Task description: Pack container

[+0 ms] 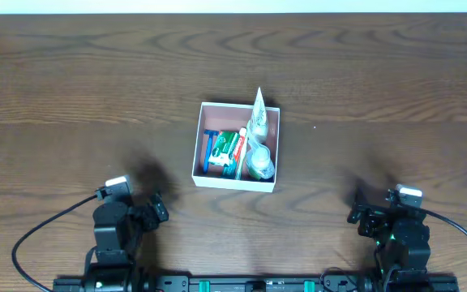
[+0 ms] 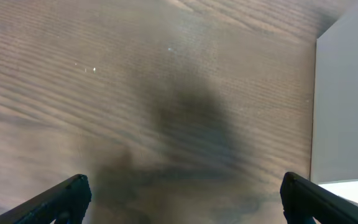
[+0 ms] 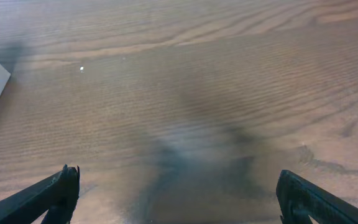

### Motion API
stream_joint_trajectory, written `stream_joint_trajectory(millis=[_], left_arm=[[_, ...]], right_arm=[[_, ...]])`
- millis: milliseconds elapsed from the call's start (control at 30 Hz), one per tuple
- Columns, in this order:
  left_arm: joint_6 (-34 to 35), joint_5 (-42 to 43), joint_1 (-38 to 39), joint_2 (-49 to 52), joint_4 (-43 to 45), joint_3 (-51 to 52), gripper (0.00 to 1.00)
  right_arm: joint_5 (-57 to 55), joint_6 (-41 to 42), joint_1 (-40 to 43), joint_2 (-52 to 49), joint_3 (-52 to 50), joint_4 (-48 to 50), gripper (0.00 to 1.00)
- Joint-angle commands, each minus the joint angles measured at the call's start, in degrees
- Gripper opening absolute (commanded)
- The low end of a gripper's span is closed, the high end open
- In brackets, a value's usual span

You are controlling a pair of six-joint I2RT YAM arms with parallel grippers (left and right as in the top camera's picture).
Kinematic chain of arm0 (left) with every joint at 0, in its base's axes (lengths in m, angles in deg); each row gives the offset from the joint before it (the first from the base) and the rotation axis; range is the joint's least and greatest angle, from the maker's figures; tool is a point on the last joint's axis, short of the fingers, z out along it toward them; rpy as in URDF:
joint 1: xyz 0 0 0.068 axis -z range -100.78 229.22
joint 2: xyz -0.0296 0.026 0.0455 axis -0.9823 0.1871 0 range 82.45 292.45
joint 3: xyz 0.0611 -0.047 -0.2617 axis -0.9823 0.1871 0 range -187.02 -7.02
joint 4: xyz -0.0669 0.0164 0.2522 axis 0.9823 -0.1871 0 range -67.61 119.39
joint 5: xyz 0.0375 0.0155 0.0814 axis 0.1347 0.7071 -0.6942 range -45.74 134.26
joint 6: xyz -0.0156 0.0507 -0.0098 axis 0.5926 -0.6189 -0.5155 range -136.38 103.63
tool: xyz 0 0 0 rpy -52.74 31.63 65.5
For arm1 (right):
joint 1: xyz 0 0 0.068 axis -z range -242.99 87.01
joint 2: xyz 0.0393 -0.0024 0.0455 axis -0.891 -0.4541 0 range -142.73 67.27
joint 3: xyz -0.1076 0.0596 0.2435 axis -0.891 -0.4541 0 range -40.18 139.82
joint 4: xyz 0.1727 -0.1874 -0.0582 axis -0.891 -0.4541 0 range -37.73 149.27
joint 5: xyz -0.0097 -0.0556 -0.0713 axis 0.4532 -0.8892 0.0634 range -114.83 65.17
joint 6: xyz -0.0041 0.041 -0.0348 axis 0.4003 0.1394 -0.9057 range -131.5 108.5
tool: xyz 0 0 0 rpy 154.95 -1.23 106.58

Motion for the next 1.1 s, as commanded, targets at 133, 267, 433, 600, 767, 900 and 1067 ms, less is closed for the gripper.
stream_joint_trajectory(millis=[133,267,433,600,767,900,1067], left_arm=[[0.76,0.17,-0.22,-4.24,0.2,1.9,0.98],[0.74,0.17,-0.2,-6.38,0.17,2.38,0.98],[0.72,0.17,0.66,-7.89,0.17,2.38,0.98],[0.74,0.17,1.01,-9.51,0.17,2.38,0.98],[0.74,0.17,1.01,-9.94,0.17,2.38,0.98],[0.74,0.15,1.01,-9.94,0.17,2.38,0.98],[0.74,0.15,1.01,-9.94,0.17,2.38,0.98]], right_arm=[[0.04,0.63,0.22,0.37,-0.15,-0.04,0.99],[0.04,0.63,0.22,0.37,-0.15,-0.04,0.99],[0.04,0.63,0.22,0.37,-0.15,-0.04,0.99],[0.04,0.63,0.22,0.37,-0.15,-0.04,0.99],[0.04,0.63,0.22,0.37,-0.15,-0.04,0.99],[0.04,0.63,0.22,0.37,-0.15,-0.04,0.99],[0.04,0.63,0.22,0.37,-0.15,-0.04,0.99]])
